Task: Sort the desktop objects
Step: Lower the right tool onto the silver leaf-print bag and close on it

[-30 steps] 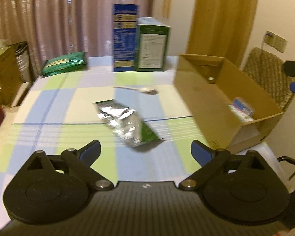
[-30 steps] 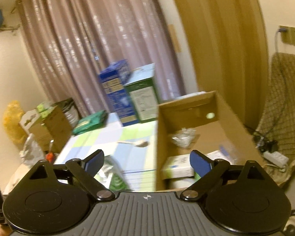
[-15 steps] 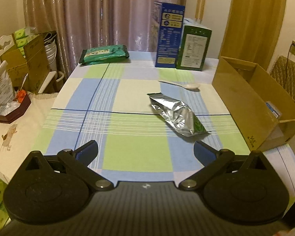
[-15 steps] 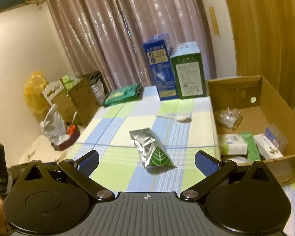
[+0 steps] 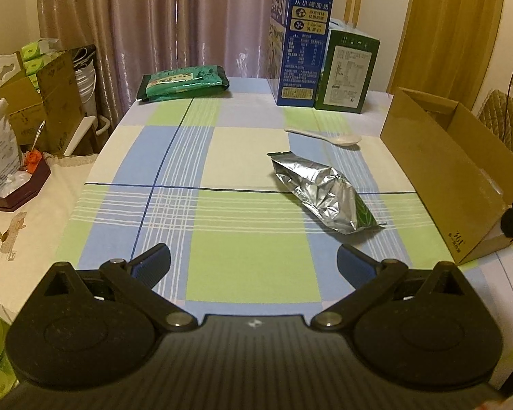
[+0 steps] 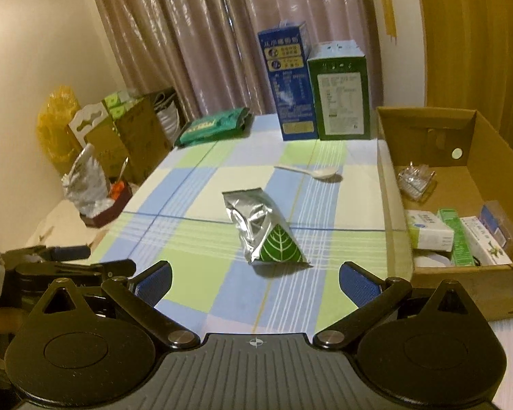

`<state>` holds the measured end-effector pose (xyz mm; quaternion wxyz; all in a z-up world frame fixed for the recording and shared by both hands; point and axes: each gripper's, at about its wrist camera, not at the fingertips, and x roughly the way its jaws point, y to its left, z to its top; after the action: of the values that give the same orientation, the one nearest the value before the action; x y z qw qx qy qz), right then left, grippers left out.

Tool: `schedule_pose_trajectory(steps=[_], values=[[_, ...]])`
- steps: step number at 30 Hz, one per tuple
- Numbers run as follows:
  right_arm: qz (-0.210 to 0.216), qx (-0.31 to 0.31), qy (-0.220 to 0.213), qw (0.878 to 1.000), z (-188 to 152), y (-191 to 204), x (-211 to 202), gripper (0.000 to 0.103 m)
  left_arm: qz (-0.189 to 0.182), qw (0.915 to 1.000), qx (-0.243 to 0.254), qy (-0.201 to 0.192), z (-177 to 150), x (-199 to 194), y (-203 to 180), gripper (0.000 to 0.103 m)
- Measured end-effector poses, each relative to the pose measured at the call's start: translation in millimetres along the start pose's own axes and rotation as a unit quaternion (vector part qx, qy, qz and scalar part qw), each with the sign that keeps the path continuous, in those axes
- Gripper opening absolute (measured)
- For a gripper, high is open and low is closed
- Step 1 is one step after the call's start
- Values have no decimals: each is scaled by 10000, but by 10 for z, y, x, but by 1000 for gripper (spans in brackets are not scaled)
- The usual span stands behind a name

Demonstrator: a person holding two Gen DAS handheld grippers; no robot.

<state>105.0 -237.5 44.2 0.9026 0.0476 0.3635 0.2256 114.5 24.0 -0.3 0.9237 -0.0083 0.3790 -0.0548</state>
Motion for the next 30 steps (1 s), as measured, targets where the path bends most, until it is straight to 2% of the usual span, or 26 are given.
schedule_pose_trajectory(steps=[8,12,19,25,27,30], values=[[-36,-251,218,9994,18,-5,322,101,-166,9998,99,49,90,273,77,102],[-51,-450,289,9986,43,0,504,101,-119,9996,199,129,156,470,117,102],[-120,-766,448,9960,102,-22,942,101,-55,9994,340,-60,209,800,185,102],[-199,-1197,576,9909,125,-35,1353,101,50,9997,170,-166,208,1055,277,102],[-173,-1361,632,9885,122,-34,1495,101,-34,9997,99,-227,209,1110,292,102],[-243,-1437,654,9872,109,-69,1655,101,-252,9996,-28,-84,237,1217,266,102]])
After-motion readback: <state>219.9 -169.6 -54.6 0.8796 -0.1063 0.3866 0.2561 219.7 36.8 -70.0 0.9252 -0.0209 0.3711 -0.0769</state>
